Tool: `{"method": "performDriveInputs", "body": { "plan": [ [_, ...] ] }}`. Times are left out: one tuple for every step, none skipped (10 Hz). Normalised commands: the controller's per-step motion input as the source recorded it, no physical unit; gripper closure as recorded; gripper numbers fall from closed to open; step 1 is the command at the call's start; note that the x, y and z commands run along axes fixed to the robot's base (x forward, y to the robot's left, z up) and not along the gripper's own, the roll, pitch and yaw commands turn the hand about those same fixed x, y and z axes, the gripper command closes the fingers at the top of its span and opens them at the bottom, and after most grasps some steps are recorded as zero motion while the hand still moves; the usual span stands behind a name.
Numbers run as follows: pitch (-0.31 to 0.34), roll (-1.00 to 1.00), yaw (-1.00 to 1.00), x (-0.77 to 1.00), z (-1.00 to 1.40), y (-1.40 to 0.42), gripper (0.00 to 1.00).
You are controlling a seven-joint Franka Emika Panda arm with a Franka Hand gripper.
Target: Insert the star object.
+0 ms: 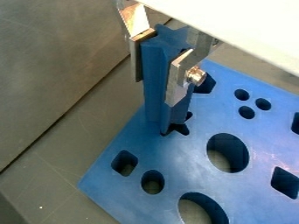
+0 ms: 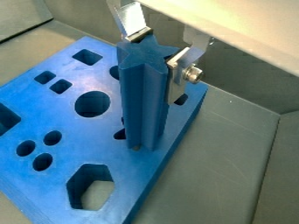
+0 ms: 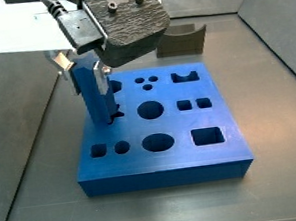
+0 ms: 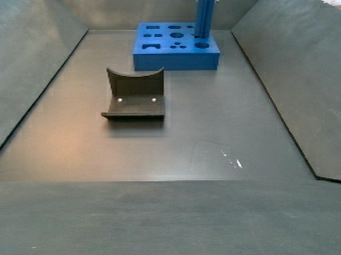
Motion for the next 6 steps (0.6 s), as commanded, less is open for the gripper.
{"method": "performDriveInputs", "body": {
  "plan": [
    [0.051, 0.07, -0.47, 0.02, -0.19, 0.0, 1.0],
    [0.046, 0.07, -0.65, 0.0, -0.19, 0.0, 1.0],
    [0.036, 0.04, -0.77, -0.1, -0.21, 0.0, 1.0],
    [0.021, 0.01, -0.83, -0.05, -0.22, -0.01, 1.0],
    [0.02, 0.0, -0.86, 0.0, -0.24, -0.01, 1.0],
    [0.037, 0.0, -0.62, 0.18, -0.22, 0.0, 1.0]
  ]
}}
